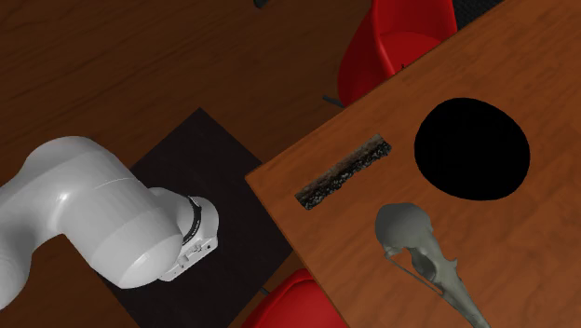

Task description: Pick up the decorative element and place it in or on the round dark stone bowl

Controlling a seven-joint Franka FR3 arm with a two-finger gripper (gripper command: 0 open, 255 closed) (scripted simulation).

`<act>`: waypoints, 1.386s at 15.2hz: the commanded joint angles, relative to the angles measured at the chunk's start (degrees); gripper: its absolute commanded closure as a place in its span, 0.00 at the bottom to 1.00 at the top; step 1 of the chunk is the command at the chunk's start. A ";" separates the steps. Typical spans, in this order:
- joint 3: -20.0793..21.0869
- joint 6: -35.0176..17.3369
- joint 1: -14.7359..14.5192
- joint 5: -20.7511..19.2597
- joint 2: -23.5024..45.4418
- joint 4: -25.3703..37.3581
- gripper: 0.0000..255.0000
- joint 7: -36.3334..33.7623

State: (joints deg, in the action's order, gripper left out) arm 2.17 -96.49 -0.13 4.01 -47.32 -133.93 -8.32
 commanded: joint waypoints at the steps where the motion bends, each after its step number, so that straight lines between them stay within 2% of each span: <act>1: 0.00 0.00 0.00 0.00 0.00 0.00 0.00 0.00; 12: -9.40 -12.14 4.36 -6.74 0.97 -14.00 0.00 10.21; 21: -18.32 -24.71 8.79 -12.89 9.13 -20.11 0.00 18.73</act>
State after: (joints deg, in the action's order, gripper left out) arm -15.08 -119.58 8.16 -8.18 -39.43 -153.55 9.38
